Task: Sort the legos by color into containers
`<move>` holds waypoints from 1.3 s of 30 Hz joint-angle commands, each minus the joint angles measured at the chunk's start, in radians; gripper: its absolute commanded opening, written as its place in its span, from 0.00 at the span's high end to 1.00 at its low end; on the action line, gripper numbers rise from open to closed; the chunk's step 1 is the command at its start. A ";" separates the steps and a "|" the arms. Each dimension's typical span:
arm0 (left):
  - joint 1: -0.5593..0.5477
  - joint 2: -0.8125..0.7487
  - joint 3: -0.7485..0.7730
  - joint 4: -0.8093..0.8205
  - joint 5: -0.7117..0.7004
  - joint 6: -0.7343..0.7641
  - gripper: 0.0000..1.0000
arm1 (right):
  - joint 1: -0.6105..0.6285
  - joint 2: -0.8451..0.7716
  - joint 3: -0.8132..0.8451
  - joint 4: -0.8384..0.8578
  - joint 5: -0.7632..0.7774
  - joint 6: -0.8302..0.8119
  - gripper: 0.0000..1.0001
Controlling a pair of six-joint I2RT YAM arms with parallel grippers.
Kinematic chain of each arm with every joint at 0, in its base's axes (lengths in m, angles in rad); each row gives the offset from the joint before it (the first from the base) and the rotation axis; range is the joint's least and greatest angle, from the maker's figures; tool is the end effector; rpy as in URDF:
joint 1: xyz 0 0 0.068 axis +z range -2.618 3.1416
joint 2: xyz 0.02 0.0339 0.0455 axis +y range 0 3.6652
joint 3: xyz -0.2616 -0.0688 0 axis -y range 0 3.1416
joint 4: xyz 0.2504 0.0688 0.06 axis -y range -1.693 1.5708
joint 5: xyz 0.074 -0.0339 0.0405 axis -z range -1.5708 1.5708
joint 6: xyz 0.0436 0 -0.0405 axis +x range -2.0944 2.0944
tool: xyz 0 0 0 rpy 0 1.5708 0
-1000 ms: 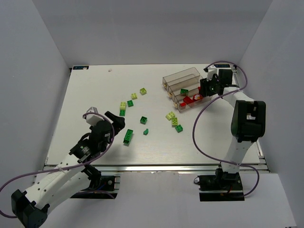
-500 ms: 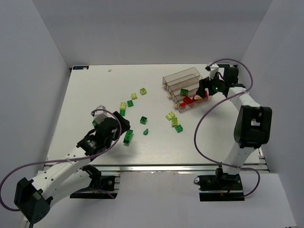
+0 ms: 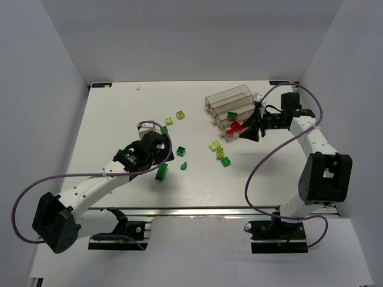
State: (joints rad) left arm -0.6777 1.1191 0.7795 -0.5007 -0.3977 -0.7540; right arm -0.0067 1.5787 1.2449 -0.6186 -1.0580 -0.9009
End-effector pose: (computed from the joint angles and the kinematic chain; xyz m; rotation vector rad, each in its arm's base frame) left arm 0.1961 -0.1361 0.2370 -0.2686 2.3238 -0.2307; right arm 0.3339 0.0358 0.2720 -1.2232 1.6717 0.7847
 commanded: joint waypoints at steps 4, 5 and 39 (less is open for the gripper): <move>0.006 0.157 0.159 -0.143 0.036 0.206 0.06 | 0.039 -0.078 -0.058 -0.078 -0.069 -0.009 0.48; 0.007 0.178 0.179 -0.154 0.042 0.244 0.13 | 0.040 -0.086 -0.058 -0.079 -0.072 -0.001 0.56; 0.044 0.409 0.109 -0.093 0.223 0.420 0.36 | 0.079 -0.097 -0.117 0.026 -0.027 0.123 0.56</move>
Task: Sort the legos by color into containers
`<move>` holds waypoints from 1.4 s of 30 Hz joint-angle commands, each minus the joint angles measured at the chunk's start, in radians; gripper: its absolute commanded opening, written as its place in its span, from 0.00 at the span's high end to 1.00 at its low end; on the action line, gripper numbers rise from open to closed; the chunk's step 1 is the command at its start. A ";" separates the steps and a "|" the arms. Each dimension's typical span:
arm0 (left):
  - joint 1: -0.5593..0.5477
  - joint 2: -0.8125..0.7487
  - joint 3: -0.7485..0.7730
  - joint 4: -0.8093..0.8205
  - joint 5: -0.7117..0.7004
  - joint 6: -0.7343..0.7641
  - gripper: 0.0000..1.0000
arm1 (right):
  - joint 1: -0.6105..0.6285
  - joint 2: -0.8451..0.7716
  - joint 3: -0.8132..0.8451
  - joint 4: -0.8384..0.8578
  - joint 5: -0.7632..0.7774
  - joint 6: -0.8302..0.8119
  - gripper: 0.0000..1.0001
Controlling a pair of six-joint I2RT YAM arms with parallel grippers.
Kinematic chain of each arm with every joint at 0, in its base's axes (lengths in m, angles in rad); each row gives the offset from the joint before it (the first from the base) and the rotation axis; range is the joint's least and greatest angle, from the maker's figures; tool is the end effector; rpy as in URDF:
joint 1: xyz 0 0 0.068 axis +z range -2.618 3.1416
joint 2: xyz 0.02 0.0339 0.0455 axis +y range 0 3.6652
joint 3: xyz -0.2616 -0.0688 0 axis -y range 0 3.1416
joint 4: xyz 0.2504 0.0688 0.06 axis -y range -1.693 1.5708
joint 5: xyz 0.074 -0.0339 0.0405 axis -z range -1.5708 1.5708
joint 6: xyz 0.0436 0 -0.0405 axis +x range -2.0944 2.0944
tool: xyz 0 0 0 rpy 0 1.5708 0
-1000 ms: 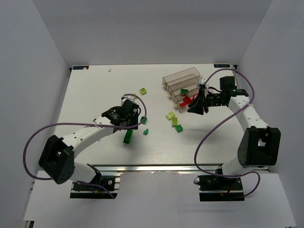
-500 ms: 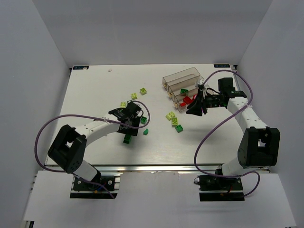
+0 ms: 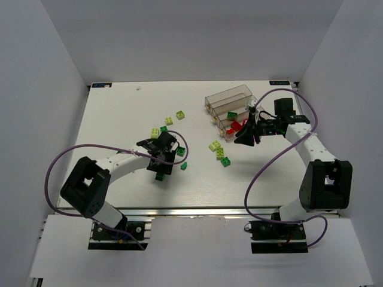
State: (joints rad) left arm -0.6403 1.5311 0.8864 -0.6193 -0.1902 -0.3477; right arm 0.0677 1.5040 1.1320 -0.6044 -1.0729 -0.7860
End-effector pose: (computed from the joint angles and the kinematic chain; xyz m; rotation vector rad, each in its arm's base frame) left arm 0.2303 -0.1613 0.1610 0.3650 2.7586 0.0297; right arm 0.3074 0.0592 0.2608 -1.2013 1.7298 0.9304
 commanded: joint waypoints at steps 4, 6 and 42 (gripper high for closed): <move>0.010 0.004 0.016 0.043 0.011 0.021 0.36 | 0.004 -0.025 -0.011 0.014 -0.012 0.010 0.56; 0.010 0.021 0.032 0.044 0.011 0.027 0.35 | 0.004 -0.027 -0.017 0.015 -0.009 0.010 0.56; 0.018 0.089 0.097 0.059 -0.037 0.049 0.46 | 0.004 -0.021 -0.023 0.032 -0.012 0.025 0.55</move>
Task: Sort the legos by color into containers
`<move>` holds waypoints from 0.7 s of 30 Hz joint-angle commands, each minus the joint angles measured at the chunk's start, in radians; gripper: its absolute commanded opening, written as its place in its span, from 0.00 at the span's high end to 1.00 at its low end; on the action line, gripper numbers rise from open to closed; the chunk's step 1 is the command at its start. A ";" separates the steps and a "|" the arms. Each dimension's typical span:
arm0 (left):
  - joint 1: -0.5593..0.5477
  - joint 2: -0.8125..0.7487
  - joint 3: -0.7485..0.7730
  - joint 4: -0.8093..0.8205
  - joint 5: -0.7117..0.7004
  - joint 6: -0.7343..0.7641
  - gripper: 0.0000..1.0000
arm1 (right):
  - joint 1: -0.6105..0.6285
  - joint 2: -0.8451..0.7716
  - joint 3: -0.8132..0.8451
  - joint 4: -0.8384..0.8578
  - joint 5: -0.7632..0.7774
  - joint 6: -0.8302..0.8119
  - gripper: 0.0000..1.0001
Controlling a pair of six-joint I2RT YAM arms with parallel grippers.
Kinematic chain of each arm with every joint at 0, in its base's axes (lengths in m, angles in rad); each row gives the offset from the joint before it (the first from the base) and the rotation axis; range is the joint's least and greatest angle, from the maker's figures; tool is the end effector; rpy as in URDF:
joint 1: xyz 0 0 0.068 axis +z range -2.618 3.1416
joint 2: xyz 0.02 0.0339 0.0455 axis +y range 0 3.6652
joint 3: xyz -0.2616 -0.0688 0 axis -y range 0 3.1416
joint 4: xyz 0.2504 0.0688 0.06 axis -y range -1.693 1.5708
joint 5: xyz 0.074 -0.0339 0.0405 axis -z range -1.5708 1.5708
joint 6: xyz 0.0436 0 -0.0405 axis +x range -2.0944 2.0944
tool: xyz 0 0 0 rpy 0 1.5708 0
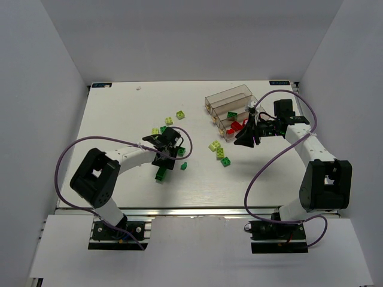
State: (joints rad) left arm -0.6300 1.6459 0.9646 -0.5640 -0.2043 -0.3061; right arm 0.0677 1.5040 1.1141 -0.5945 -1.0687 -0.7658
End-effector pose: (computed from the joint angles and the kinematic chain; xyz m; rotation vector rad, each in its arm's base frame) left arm 0.2551 -0.1750 0.1527 0.3992 2.7314 0.0480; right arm 0.3062 0.0591 0.2557 -1.1839 1.7547 0.9436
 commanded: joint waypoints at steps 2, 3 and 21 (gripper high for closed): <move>0.009 -0.031 0.019 0.004 -0.021 0.007 0.51 | 0.004 -0.021 -0.005 0.024 -0.016 0.006 0.55; 0.009 -0.032 0.020 0.004 -0.020 0.005 0.57 | 0.004 -0.021 -0.004 0.024 -0.016 0.008 0.55; 0.013 -0.342 0.036 0.269 0.333 -0.280 1.00 | 0.188 -0.031 0.018 -0.108 -0.098 0.074 0.11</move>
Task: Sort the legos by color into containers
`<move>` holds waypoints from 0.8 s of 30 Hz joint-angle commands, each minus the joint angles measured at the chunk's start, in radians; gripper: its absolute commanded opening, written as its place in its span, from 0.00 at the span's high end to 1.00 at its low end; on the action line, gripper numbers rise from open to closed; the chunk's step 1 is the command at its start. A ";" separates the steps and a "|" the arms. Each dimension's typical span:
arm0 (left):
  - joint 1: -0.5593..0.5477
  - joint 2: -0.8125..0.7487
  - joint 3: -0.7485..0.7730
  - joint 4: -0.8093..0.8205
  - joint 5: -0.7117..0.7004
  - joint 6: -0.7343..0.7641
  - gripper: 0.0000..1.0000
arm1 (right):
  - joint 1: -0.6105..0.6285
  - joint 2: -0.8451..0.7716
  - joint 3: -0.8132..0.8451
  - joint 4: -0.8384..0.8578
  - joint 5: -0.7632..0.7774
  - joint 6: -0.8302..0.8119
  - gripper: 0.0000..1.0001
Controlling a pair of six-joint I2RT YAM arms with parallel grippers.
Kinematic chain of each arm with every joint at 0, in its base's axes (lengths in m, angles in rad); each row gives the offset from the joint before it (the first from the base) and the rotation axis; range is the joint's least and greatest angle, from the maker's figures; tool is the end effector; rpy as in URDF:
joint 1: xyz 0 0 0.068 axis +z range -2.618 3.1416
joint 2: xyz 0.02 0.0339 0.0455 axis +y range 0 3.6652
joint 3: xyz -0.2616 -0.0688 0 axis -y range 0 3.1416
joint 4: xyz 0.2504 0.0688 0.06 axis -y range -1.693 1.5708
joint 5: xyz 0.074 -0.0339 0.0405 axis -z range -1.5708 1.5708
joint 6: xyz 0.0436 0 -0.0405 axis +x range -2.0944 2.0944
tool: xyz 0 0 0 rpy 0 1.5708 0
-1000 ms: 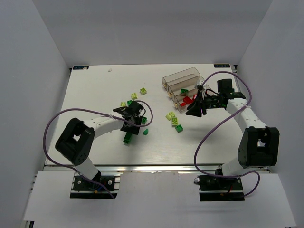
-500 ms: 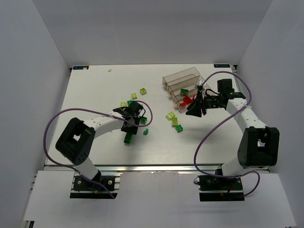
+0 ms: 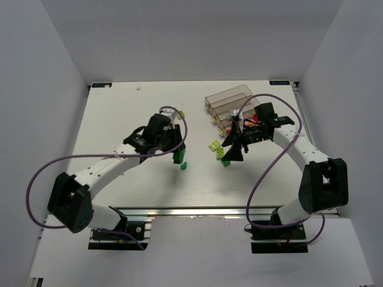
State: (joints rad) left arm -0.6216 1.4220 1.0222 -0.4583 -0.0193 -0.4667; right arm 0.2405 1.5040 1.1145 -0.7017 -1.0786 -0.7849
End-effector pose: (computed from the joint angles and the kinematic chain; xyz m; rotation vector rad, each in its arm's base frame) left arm 0.2542 -0.1811 0.2410 0.1833 2.4770 -0.4581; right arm 0.2828 0.1089 0.2510 -1.3471 1.7429 1.1132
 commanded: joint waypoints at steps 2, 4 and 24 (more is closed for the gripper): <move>0.005 -0.156 -0.088 0.300 0.217 -0.195 1.00 | 0.028 -0.015 0.047 0.002 -0.164 0.180 0.11; 0.005 -0.196 -0.158 0.443 0.257 -0.248 1.00 | 0.036 -0.007 0.076 0.051 -0.228 0.301 0.14; 0.005 -0.186 -0.313 1.046 0.446 -0.535 1.00 | 0.163 -0.077 -0.111 0.791 -0.138 1.139 0.19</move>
State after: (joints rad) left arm -0.6216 1.2480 0.7086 0.5083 0.3920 -0.9737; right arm 0.3904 1.4185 0.9916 0.0128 -1.2236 0.2821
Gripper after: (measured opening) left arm 0.466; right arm 0.811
